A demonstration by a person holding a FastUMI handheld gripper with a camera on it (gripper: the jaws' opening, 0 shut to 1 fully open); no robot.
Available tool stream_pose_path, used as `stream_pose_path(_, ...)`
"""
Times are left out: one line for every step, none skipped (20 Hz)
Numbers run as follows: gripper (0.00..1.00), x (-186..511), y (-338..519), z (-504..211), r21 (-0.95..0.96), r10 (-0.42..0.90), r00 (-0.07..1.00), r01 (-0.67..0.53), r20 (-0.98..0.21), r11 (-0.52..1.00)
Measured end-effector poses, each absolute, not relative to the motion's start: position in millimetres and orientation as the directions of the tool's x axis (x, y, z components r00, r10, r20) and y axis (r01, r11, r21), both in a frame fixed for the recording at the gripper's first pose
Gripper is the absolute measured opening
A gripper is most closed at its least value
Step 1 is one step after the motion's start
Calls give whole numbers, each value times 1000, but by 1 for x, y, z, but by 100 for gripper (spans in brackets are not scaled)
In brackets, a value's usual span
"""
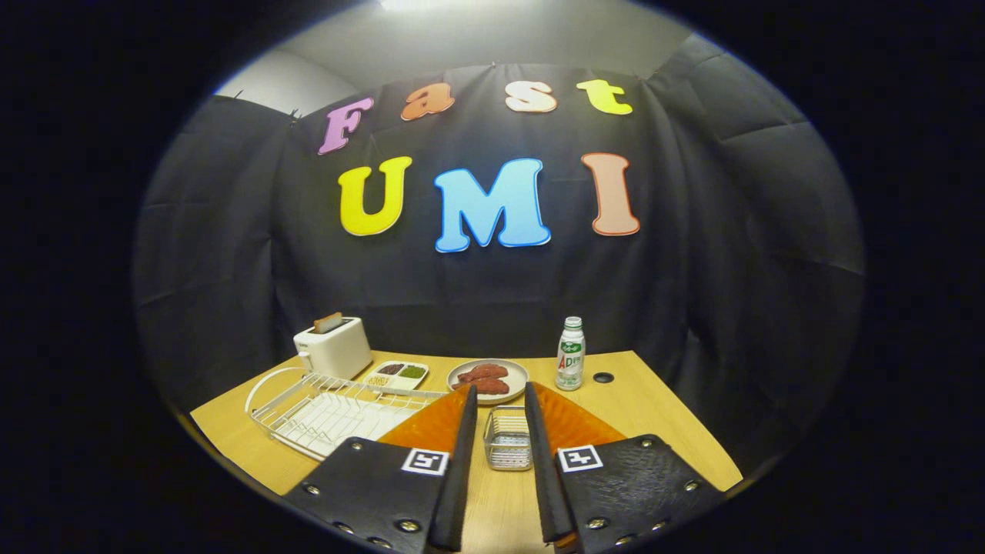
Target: Take the plate from the dish rack, then take the spoon from the basket and place it into the plate.
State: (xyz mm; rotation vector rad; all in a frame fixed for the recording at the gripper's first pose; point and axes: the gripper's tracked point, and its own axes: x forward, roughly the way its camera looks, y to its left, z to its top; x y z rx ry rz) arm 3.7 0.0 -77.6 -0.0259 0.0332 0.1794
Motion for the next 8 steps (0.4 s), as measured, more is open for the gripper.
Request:
stream_pose_path(44,7,-5,-76,-25,175,984,-176,-27,984)
stream_pose_path(52,10,-8,-76,-27,187,982,-187,-29,982)
stream_pose_path(69,12,-8,-79,-19,203,979,-204,-34,979)
stream_pose_path(87,17,-12,-82,-9,203,978,-203,-40,979)
stream_pose_path(98,20,-22,-84,-2,194,980,-194,-38,981)
stream_pose_path(97,23,-30,-84,4,180,983,-180,-27,984)
stream_pose_path(97,23,-39,-84,1,169,985,-169,-13,986)
stream_pose_path(97,25,-48,-86,-11,155,988,-155,-5,988)
